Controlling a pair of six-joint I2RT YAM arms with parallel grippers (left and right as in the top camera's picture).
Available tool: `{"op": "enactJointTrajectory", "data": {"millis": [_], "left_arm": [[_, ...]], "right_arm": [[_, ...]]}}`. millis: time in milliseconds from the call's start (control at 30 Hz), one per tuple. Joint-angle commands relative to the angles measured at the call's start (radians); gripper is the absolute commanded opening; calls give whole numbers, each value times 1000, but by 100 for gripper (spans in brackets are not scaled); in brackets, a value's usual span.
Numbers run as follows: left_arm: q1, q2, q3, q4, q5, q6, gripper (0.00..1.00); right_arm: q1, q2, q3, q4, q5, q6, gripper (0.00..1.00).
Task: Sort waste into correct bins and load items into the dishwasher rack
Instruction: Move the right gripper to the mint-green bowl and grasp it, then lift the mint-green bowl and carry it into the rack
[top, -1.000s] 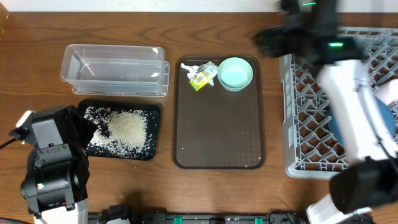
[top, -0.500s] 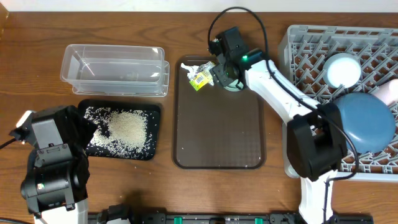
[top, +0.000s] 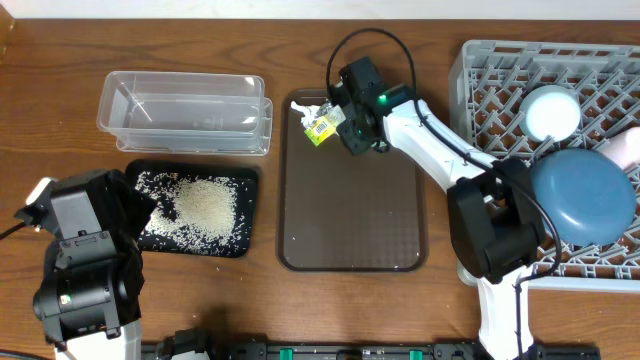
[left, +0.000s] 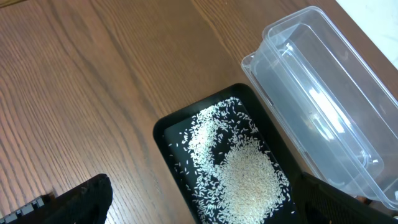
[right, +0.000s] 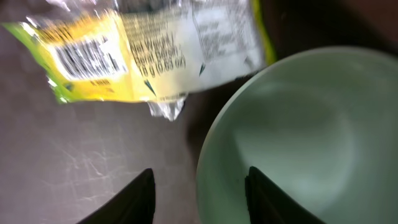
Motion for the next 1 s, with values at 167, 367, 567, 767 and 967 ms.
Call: {"op": "enactJointTrajectory", "data": {"millis": [167,367,567,767,967], "left_arm": [[4,0,13,-3,-7,-1,94],[4,0,13,-3,-7,-2,94],[4,0,13,-3,-7,-2,94],[4,0,13,-3,-7,-2,94],[4,0,13,-3,-7,-2,94]], "right_arm": [[10,17,10,-17,-7,71,17],[3,-43,73,-70,-8,114,1],[-18,-161,180,-157,-7,131,1],[-169,-331,216,-205,-34,200,1],[-522,-434,216,-276,-377,203,1]]}}
